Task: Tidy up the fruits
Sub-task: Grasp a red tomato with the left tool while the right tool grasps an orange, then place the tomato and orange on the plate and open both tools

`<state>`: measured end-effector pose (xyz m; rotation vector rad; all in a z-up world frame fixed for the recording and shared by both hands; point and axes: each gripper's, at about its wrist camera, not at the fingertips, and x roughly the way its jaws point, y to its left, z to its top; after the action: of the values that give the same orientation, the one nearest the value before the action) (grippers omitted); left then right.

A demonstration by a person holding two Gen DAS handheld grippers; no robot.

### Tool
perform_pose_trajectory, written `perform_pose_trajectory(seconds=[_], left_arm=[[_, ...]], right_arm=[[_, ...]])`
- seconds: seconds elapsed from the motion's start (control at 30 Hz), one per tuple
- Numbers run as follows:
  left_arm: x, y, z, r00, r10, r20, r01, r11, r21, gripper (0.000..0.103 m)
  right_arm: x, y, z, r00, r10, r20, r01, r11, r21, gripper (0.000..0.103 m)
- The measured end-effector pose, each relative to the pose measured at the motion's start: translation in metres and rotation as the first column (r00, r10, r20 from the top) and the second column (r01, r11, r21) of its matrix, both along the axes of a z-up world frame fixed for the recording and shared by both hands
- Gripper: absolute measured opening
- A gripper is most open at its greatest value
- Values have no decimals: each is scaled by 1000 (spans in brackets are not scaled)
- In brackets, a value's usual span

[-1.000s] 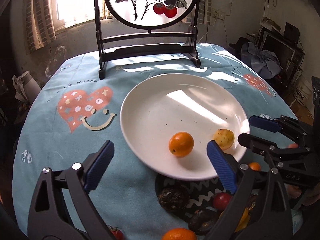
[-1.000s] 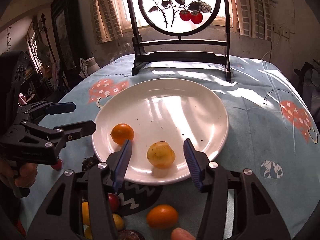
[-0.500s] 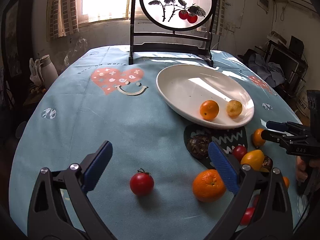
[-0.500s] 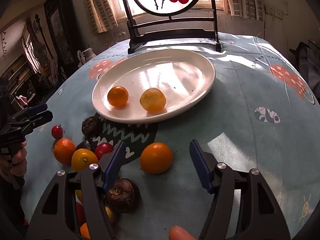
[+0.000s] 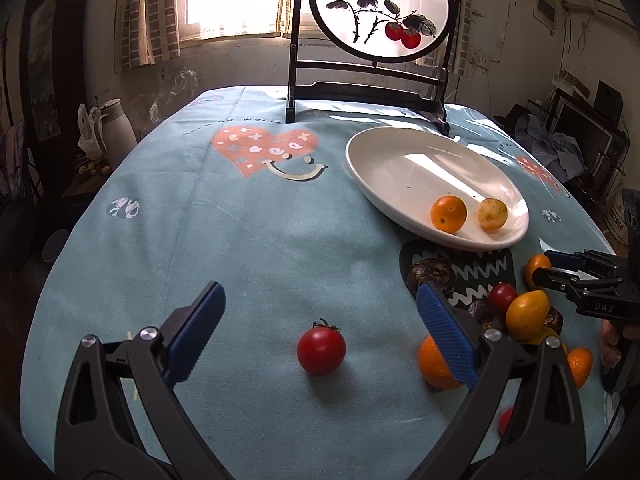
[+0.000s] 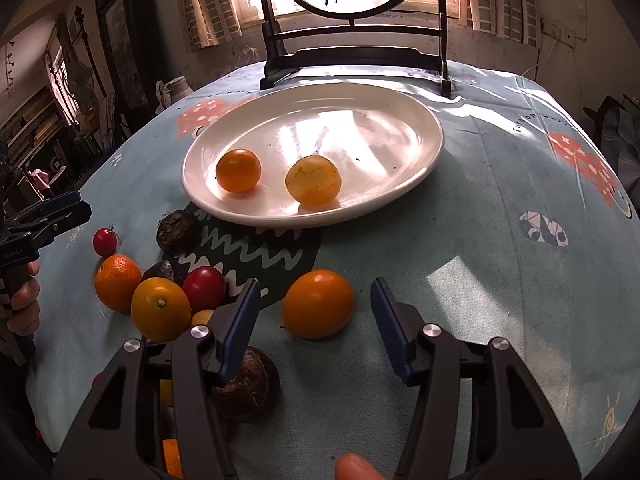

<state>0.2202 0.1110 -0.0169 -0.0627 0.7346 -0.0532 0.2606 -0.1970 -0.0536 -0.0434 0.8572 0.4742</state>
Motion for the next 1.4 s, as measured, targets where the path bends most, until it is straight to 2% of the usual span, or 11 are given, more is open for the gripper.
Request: perform_pose_trajectory(seconds=[0.13, 0.27, 0.37, 0.53, 0.6, 0.87, 1.0, 1.17, 1.4], left_arm=[[2, 8, 0, 1000, 25, -8, -25, 999, -28, 98], [3, 15, -1, 999, 46, -16, -46, 998, -47, 98], [2, 19, -2, 998, 56, -20, -56, 997, -46, 98], [1, 15, -7, 999, -19, -48, 17, 999, -43, 97], [0, 9, -9, 998, -39, -50, 38, 999, -16, 93], [7, -2, -29, 984, -90, -153, 92, 996, 7, 58], [10, -5, -36, 980, -87, -181, 94, 995, 29, 52], [12, -7, -43, 974, -88, -210, 101, 994, 50, 38], [12, -7, -42, 976, -87, -200, 98, 994, 46, 30]], right_arm=[[0, 1, -2, 1000, 3, -7, -3, 1000, -5, 55], [1, 2, -5, 1000, 7, -22, -7, 1000, -15, 43], [1, 2, -5, 1000, 4, -18, -5, 1000, -14, 39], [1, -4, -1, 1000, -18, -8, 18, 1000, 18, 37], [1, -5, 0, 1000, -24, -2, 24, 1000, 18, 37], [2, -7, 1, 1000, -30, -1, 30, 999, 23, 37], [2, -7, 1, 1000, -29, 0, 29, 999, 24, 37], [2, -6, 1, 1000, -31, 2, 31, 999, 24, 37], [-1, -6, 4, 1000, -29, 12, 29, 999, 31, 37]])
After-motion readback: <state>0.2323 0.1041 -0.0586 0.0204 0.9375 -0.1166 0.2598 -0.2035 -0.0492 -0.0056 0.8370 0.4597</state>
